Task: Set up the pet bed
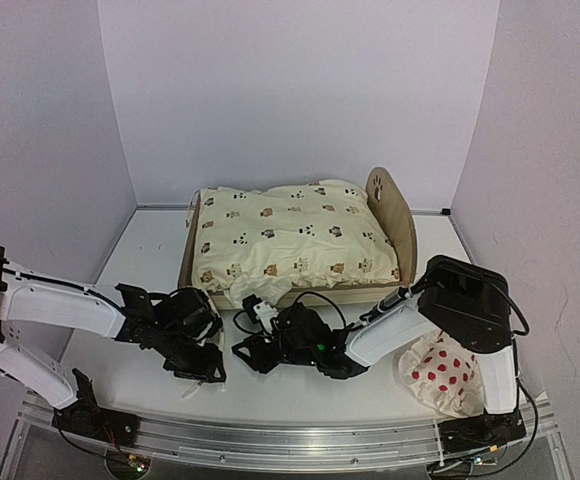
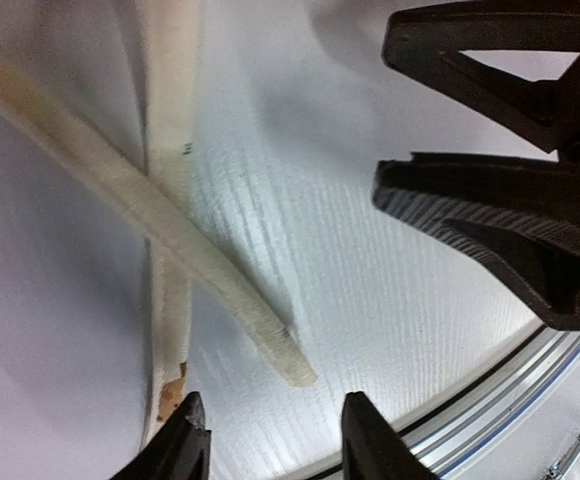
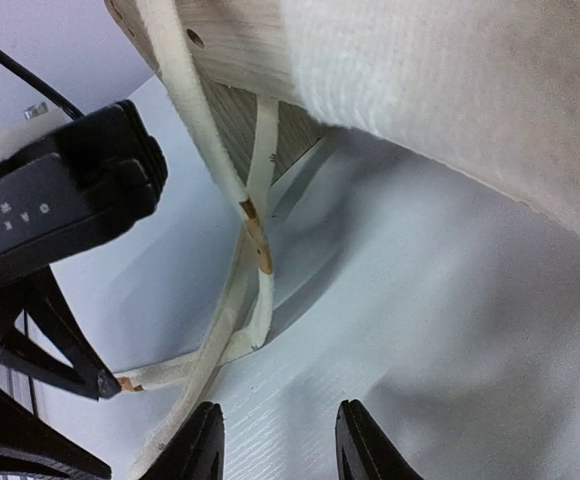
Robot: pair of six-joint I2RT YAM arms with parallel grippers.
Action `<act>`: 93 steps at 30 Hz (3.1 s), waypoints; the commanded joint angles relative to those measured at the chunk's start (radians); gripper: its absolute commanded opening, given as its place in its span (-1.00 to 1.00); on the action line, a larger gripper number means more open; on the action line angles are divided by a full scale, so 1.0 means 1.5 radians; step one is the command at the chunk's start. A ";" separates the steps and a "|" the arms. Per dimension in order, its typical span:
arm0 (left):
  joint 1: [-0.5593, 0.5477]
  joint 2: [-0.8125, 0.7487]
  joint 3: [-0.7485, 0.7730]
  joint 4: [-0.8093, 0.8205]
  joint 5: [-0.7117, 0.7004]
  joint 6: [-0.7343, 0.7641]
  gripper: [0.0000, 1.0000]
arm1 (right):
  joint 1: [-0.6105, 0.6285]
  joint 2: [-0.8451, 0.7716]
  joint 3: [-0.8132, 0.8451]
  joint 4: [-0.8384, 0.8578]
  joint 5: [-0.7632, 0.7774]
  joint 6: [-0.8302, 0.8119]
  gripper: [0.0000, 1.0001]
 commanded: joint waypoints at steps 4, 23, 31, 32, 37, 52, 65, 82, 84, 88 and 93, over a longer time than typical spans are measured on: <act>-0.003 -0.034 0.075 -0.131 -0.066 -0.005 0.07 | -0.002 -0.034 -0.001 0.005 0.007 -0.008 -0.18; -0.006 0.049 0.041 -0.206 -0.027 -0.003 -0.28 | 0.011 -0.052 -0.007 -0.036 -0.060 0.008 -0.13; -0.016 0.096 0.032 -0.191 -0.014 0.001 -0.50 | 0.058 -0.065 0.011 -0.081 -0.097 -0.073 -0.05; -0.017 0.100 0.031 -0.188 -0.014 0.003 -0.64 | 0.065 -0.065 0.016 -0.088 -0.091 -0.081 -0.04; -0.018 0.108 0.030 -0.189 -0.050 -0.010 -1.00 | 0.101 -0.052 0.047 -0.158 -0.023 -0.128 0.02; -0.017 0.048 0.005 -0.135 -0.051 -0.026 -1.00 | 0.168 0.069 0.144 -0.182 0.268 -0.139 0.12; -0.017 0.025 -0.003 -0.118 -0.042 -0.022 -1.00 | 0.179 0.102 0.117 -0.134 0.345 -0.125 -0.66; -0.017 0.038 0.058 -0.138 -0.175 -0.075 -1.00 | 0.182 -0.012 -0.029 -0.133 0.220 -0.105 -1.00; -0.017 0.031 0.073 -0.147 -0.187 -0.075 -1.00 | 0.182 -0.017 -0.034 -0.132 0.209 -0.104 -1.00; -0.017 0.012 0.092 -0.168 -0.190 -0.073 -1.00 | 0.182 -0.015 -0.032 -0.134 0.214 -0.111 -1.00; -0.017 0.002 0.085 -0.169 -0.149 -0.062 -1.00 | 0.181 -0.015 -0.014 -0.134 0.237 -0.140 -0.65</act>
